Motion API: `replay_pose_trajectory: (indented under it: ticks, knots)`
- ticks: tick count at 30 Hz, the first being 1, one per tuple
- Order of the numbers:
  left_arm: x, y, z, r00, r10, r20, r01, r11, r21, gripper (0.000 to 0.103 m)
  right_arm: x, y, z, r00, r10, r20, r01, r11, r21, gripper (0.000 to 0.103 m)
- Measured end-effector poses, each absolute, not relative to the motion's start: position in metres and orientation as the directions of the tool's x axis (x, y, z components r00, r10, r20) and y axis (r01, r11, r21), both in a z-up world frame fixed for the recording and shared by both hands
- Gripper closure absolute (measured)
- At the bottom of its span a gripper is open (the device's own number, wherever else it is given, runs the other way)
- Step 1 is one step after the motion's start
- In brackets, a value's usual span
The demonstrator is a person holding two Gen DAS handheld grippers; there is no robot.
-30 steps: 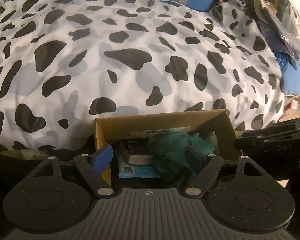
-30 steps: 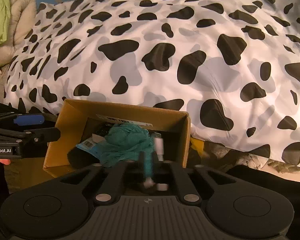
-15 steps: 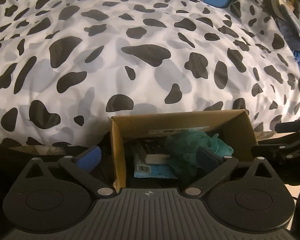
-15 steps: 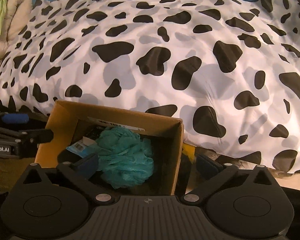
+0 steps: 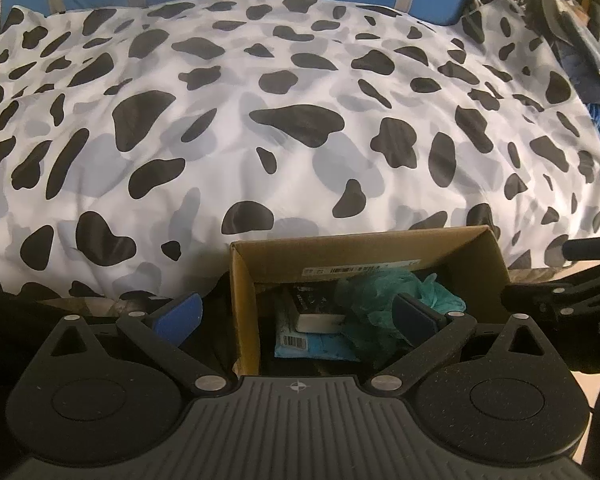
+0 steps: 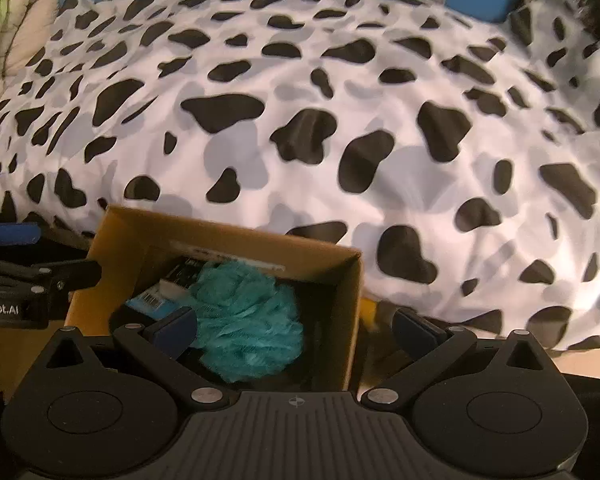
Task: Organize soft objects
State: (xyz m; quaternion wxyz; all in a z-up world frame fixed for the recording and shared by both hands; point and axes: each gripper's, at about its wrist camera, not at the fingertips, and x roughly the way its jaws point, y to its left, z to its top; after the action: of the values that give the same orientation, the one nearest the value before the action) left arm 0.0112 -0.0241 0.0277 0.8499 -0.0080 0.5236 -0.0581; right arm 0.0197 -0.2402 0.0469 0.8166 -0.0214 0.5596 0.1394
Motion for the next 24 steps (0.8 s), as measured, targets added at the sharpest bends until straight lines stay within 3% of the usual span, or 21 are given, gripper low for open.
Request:
replay_pose_trajectory:
  ticks: [9, 24]
  knots:
    - [0.003, -0.026, 0.026, 0.402, -0.101, -0.910, 0.078, 0.994, -0.076, 0.000, 0.002, -0.231, 0.061, 0.396, 0.121, -0.910, -0.235, 0.972, 0.027, 0.000]
    - [-0.007, -0.029, 0.003, 0.268, -0.094, -0.959, 0.089, 0.993, -0.072, 0.000, -0.012, -0.217, 0.034, 0.246, 0.124, -0.961, -0.267, 0.962, 0.056, 0.000]
